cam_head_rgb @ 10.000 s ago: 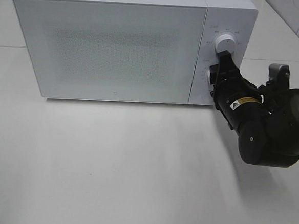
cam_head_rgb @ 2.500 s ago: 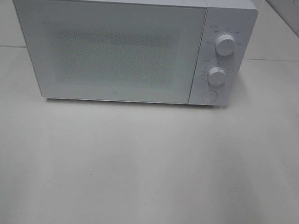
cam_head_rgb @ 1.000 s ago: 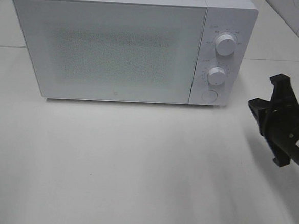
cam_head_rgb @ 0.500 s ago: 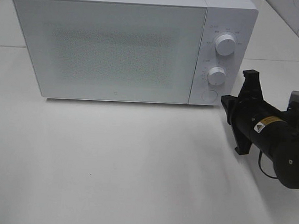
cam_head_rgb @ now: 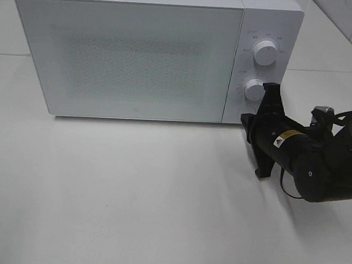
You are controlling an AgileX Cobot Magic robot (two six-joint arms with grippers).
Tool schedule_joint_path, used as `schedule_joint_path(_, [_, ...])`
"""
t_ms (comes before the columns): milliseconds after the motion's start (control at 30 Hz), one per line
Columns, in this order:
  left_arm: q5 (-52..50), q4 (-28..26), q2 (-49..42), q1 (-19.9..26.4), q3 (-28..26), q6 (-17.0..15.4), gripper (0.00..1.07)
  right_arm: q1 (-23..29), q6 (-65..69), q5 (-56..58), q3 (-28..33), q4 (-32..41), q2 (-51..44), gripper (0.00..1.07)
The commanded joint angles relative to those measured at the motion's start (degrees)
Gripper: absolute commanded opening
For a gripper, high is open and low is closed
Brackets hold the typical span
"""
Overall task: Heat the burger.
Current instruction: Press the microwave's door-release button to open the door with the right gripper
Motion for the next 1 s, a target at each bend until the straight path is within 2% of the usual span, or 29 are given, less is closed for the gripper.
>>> schedule_joint_path(33, [-0.29,-0.11,-1.03,0.11,0.17,-0.23,1.01,0.06,0.34,0.23,-0.97,0.29,0.17,0.00])
schedule_joint_path(267, [-0.29,-0.11,-1.03,0.11,0.17,-0.23,1.01,0.00,-0.46,1.43,-3.67,0.52,1.49,0.00])
schedule_joint_path(800, [-0.29,-0.11,-1.03,0.11,0.17,-0.23,1.01,-0.17,-3.67,1.26,-5.10,2.35,2.18,0.00])
schedule_joint_path(1000, [-0.29,-0.11,-1.03,0.11,0.17,-0.23,1.01,-0.17,-7.62,-1.95,-5.44,5.33,2.18,0.00])
